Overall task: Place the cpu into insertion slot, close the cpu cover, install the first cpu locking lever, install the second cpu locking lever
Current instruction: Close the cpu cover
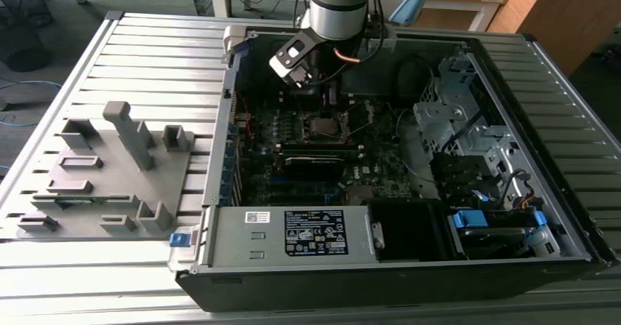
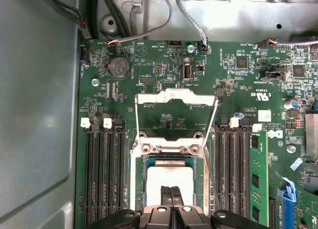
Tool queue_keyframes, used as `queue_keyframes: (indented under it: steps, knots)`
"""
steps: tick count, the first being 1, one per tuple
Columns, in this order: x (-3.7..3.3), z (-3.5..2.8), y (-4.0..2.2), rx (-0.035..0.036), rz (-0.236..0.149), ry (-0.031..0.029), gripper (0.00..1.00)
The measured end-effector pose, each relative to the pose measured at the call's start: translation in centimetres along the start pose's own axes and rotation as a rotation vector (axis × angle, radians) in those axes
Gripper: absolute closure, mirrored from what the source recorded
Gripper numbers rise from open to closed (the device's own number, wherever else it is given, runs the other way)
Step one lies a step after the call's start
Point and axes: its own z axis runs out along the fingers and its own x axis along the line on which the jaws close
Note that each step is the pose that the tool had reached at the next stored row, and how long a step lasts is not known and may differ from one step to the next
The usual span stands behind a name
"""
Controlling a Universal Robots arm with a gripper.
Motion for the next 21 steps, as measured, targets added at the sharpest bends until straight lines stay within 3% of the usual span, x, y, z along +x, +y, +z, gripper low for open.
queue_keyframes:
  steps: [9, 21]
  knots:
    - [-0.01, -0.76, 0.03, 0.0000, 0.000, 0.0000, 0.90]
    - [-0.01, -1.05, 0.04, 0.0001, 0.000, -0.0001, 0.90]
